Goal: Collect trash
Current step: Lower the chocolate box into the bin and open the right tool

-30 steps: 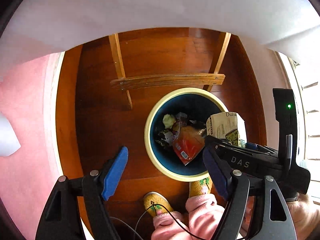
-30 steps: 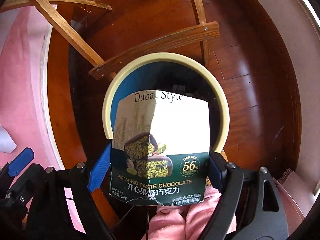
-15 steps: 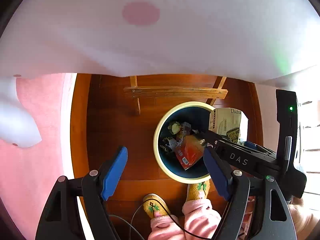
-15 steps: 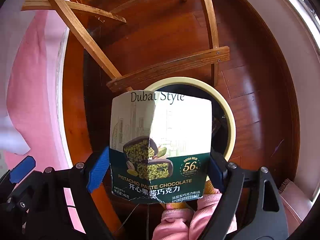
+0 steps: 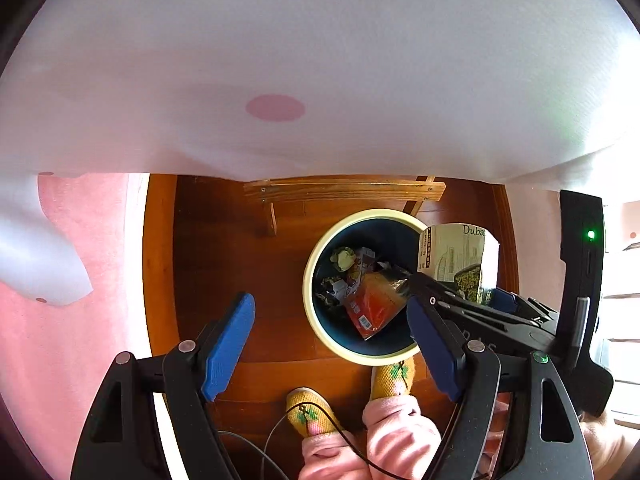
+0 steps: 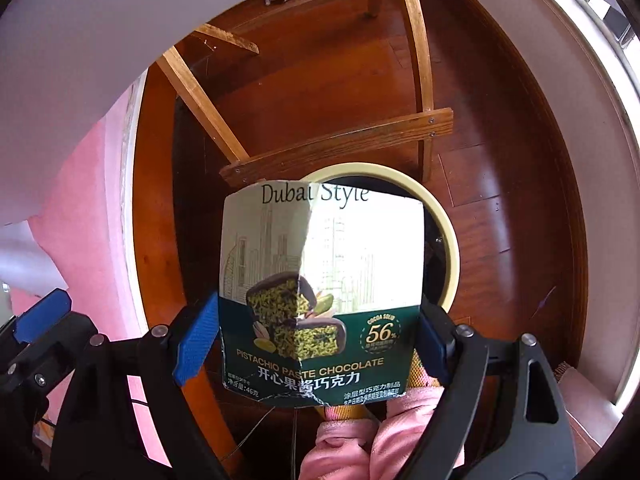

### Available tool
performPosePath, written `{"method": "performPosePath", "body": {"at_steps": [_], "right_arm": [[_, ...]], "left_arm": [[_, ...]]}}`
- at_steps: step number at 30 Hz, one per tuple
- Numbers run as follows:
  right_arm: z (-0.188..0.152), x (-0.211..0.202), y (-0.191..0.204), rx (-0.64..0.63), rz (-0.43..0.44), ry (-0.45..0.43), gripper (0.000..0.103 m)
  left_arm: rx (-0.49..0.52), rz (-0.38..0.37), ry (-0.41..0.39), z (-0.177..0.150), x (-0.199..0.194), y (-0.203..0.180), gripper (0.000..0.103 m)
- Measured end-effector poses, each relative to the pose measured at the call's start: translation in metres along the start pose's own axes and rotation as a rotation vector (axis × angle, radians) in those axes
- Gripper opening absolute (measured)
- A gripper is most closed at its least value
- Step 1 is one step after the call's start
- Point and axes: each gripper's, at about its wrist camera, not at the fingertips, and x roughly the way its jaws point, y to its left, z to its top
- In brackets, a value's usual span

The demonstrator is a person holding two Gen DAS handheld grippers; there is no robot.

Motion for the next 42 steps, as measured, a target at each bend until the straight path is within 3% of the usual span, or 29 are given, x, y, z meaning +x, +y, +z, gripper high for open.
{"method": "performPosePath", "body": {"at_steps": [10,30,42], "right_arm": [[-0.005,0.005,-0.007,-0.042,-0.017,-0.009,0.083],[-0.01,0.01,0.002,-0.373,-0.066,-0.092,0.083],[-0.015,0.018,0.007,-0.771,-0.115,-0.093,0.083]], "left_arm": [[0.003,-0.009,0.01,0.002,0.01,-0.002,0.08],[0.098,-0.034,0.033,0.012,0.053,-0.02,0.08],[0.274,-0.063,0.016,0.011,0.069,-0.033,0.08]]}}
